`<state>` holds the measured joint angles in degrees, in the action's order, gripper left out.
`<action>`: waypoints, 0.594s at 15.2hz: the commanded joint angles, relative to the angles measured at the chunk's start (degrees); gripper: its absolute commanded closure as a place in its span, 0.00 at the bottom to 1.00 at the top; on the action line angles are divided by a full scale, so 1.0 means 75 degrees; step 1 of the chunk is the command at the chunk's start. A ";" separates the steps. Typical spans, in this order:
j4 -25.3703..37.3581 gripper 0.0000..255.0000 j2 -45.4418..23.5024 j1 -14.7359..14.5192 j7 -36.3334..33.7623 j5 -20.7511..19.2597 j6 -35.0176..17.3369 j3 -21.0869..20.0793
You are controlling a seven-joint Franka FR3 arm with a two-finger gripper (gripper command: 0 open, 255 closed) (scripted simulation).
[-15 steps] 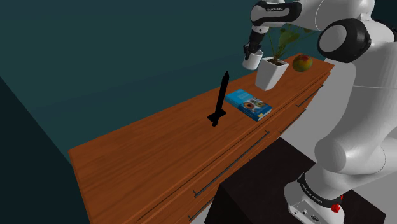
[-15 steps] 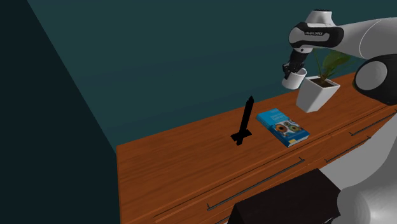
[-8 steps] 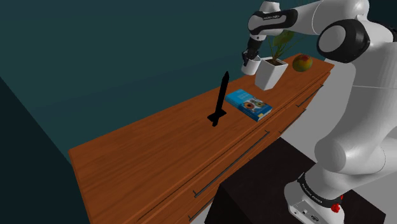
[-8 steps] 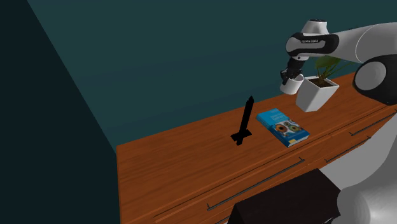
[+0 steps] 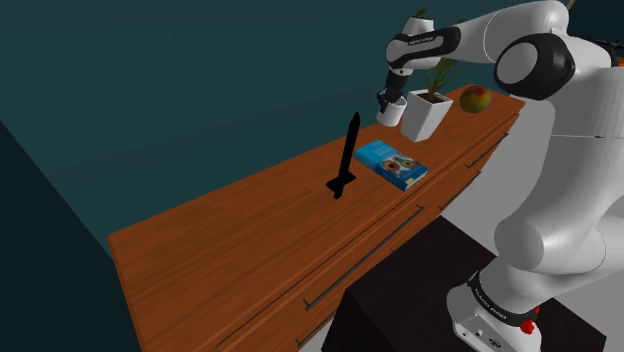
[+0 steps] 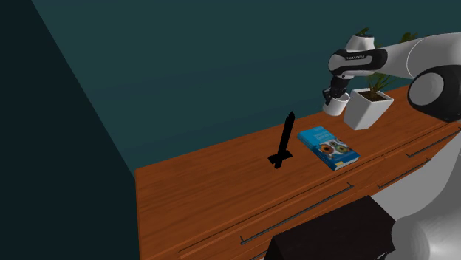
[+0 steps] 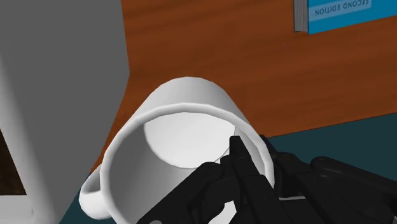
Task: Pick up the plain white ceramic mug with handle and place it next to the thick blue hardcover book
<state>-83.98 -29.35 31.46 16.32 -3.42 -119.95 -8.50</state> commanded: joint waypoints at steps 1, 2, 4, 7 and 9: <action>-0.0183 1.00 -0.0062 0.0030 -0.0018 -0.0030 -0.0199 0.0045; -0.0236 1.00 -0.0095 0.0029 -0.0022 -0.0036 -0.0285 0.0047; -0.0335 1.00 -0.0165 0.0028 -0.0028 -0.0048 -0.0454 0.0054; -0.0421 1.00 -0.0234 0.0028 -0.0034 -0.0061 -0.0607 0.0058; -0.0419 1.00 -0.0235 0.0029 -0.0035 -0.0062 -0.0607 0.0056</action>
<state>-87.10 -30.87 31.45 16.06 -3.76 -124.54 -8.37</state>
